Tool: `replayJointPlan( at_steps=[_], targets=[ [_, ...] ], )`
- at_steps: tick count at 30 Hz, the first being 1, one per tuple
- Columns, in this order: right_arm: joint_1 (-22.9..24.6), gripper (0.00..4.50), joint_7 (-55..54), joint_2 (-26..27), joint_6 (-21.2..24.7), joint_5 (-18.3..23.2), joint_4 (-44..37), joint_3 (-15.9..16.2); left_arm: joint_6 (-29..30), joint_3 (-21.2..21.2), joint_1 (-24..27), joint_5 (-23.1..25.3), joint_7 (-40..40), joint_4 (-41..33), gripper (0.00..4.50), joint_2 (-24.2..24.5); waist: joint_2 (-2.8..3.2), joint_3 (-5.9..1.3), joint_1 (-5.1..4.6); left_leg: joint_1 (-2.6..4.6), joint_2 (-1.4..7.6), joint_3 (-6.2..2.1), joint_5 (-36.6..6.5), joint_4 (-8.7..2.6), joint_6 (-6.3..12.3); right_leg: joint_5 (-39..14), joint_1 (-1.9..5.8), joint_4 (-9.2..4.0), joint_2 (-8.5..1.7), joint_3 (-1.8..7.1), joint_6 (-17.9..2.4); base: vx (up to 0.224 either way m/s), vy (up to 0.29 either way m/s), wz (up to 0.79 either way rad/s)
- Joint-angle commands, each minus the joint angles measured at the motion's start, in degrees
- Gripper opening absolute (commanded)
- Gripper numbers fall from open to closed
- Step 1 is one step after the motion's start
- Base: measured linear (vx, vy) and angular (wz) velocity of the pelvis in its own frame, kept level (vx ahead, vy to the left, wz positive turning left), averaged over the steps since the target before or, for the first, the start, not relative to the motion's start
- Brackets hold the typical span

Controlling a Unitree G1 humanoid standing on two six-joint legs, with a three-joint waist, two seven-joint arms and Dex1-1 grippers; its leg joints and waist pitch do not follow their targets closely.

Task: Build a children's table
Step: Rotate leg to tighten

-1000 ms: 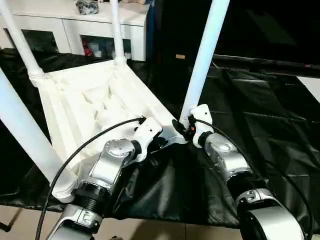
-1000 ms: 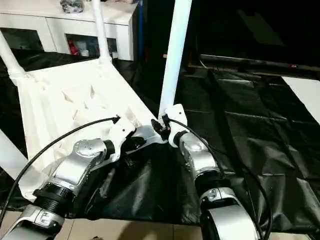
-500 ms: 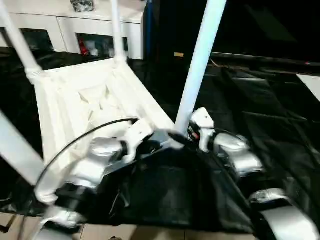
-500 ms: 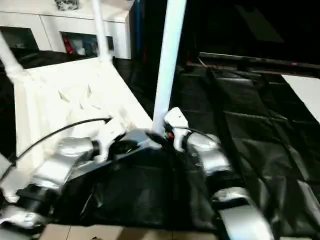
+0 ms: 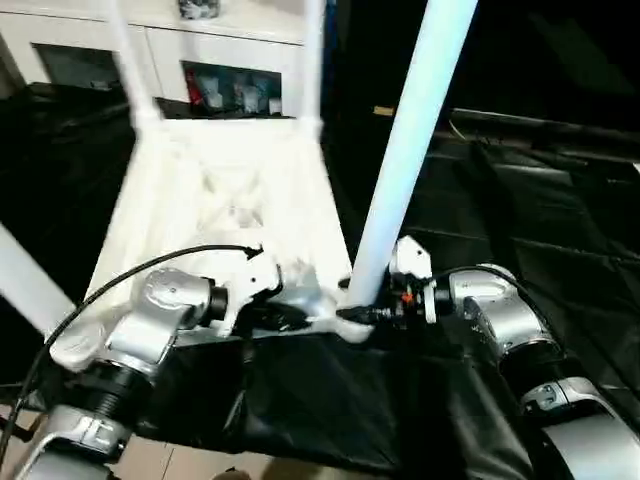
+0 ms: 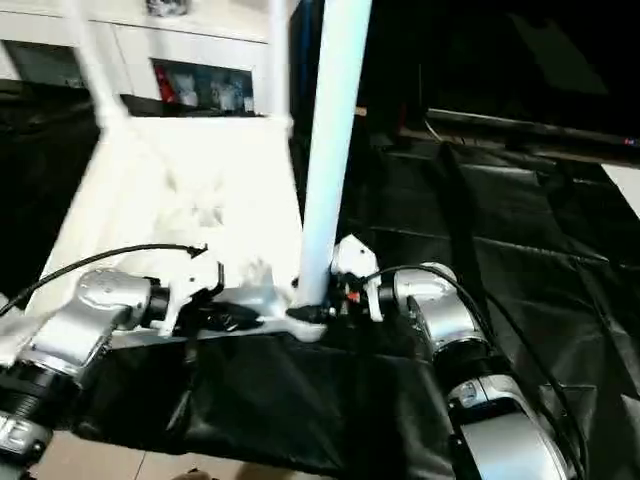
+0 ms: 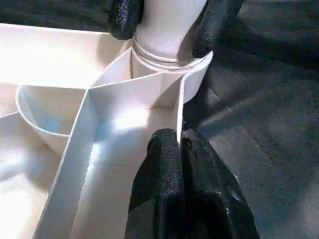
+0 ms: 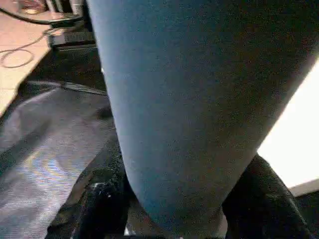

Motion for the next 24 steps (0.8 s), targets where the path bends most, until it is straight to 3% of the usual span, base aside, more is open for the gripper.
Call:
replayJointPlan(
  at_steps=[1, 4, 9, 12, 14, 17, 20, 22, 24],
  targets=[
    [2.4, 2.08, 6.6, 1.8, 2.5, -2.0, 0.6, 7.4, -0.3, -0.7, -2.3, -0.1, 1.2, 0.7, 0.0, -0.9, 0.11, -2.69, 0.09, 0.47, 2.21, -0.83, -14.7, -3.72, 1.86, -16.0, 2.32, -3.88, -4.06, 2.74, -10.7, 0.0, 0.0, 0.0],
    [2.5, 2.03, 7.7, 1.6, 3.0, -1.8, 0.1, 7.8, -0.2, -0.8, -2.3, -0.1, 0.2, 1.0, 0.0, -0.2, 0.05, -2.73, 0.15, 0.44, 2.12, -0.8, -14.4, -3.64, 1.84, -16.4, 2.3, -3.91, -4.14, 2.79, -10.4, 0.0, 0.0, 0.0],
    [2.7, 2.0, 1.6, 3.7, 2.1, -2.6, 1.4, 6.1, 0.4, 1.1, -2.2, 0.9, 7.3, 1.6, 0.0, -2.0, -0.02, -2.73, 0.13, 0.34, 2.06, -0.8, -13.6, -3.57, 1.85, -16.4, 2.3, -3.88, -4.16, 2.8, -10.3, 0.0, 0.0, 0.0],
    [2.3, 2.0, -8.2, 6.0, 1.6, -3.8, 3.7, 4.1, 2.0, 2.9, -2.5, 1.8, 14.7, 1.3, 0.0, -4.8, 0.03, -2.36, -0.21, 0.77, 2.0, -0.94, -16.8, -3.76, 0.67, -21.9, 1.82, -4.59, -4.35, 2.89, -9.5, 0.0, 0.0, 0.0],
    [1.9, 1.99, -20.8, 9.1, 2.5, -5.0, 6.1, 1.7, 5.1, 4.9, -2.2, 3.4, 24.2, 0.1, 0.0, -8.4, -0.03, -2.07, -0.58, 1.08, 1.77, -1.3, -19.4, -3.88, -0.4, -29.2, 1.56, -5.48, -4.53, 2.68, -7.0, -0.027, 0.0, 0.0],
    [1.8, 1.97, -25.8, 10.6, 3.2, -4.9, 6.8, 0.6, 6.8, 5.9, -2.0, 3.9, 28.3, -0.6, 0.0, -10.0, -0.13, -1.91, -1.41, 0.95, 1.53, -1.82, -21.9, -4.0, -0.97, -36.5, 1.53, -6.41, -4.65, 2.11, -3.6, -0.059, 0.009, -0.07],
    [1.4, 1.97, -34.7, 14.0, 5.9, -4.1, 7.9, -1.7, 9.2, 6.8, -1.0, 5.3, 34.7, -3.0, 0.0, -13.3, -0.07, -1.99, -2.2, 0.52, 1.59, -2.21, -22.5, -4.25, -0.95, -36.2, 1.78, -6.63, -4.58, 1.74, -3.0, 0.0, 0.0, 0.0],
    [0.7, 1.97, -41.4, 16.6, 7.0, -4.2, 9.2, -2.8, 10.2, 6.8, 0.1, 6.3, 38.4, -4.6, 0.0, -16.1, 0.01, -2.02, -2.42, 0.93, 1.51, -2.21, -23.7, -4.22, -0.89, -36.0, 1.44, -6.89, -4.48, 1.61, -2.8, 0.0, 0.0, 0.0],
    [0.3, 1.97, -43.7, 18.0, 7.0, -4.5, 9.7, -2.9, 10.7, 6.5, 0.6, 6.5, 39.5, -5.3, 0.0, -17.6, 0.0, -2.06, -2.87, 0.74, 1.5, -2.23, -23.7, -4.36, -0.75, -34.0, 1.6, -6.83, -4.35, 1.54, -3.3, 0.0, 0.0, 0.0]
  ],
)
